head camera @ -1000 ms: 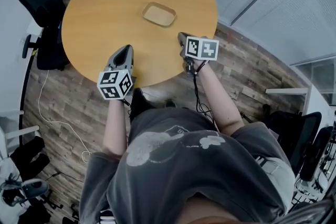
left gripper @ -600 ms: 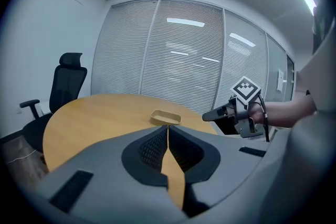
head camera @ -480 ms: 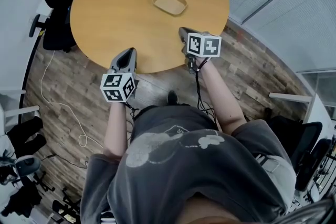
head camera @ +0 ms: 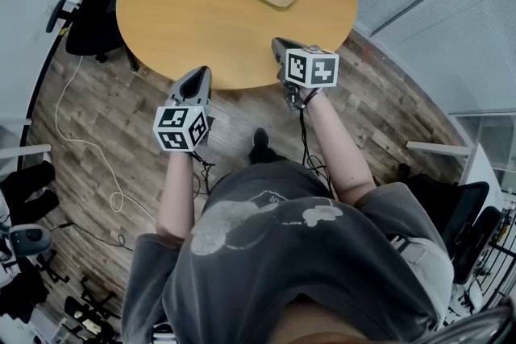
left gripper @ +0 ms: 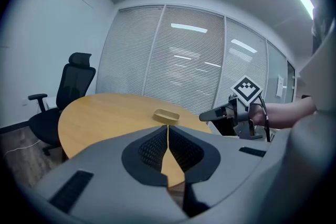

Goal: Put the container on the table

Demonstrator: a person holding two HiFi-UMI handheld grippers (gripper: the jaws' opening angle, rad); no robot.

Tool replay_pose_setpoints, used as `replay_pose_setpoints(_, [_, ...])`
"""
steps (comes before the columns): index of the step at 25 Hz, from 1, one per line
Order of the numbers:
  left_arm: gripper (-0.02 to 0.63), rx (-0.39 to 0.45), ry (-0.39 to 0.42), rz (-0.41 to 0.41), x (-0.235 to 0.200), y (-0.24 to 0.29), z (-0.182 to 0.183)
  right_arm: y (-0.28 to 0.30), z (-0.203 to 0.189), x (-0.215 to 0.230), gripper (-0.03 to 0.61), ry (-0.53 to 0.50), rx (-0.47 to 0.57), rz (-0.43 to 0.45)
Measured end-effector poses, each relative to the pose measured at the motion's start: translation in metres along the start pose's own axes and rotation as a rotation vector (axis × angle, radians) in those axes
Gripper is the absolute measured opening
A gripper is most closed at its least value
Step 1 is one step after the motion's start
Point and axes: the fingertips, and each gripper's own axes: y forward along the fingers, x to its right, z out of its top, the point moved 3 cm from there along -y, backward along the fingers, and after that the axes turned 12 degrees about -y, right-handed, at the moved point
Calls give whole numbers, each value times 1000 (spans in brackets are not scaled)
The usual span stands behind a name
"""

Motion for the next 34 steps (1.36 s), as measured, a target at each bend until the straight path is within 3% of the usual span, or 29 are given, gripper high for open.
replay_pose_setpoints(12, [0,33,-13,4,13,-109,-41,-57,-56,-94,-2,-47,-20,26])
replay_pose_setpoints(34, [0,87,-14,16,37,-251,-91,-135,-127,-201,-2,-87,-39,44])
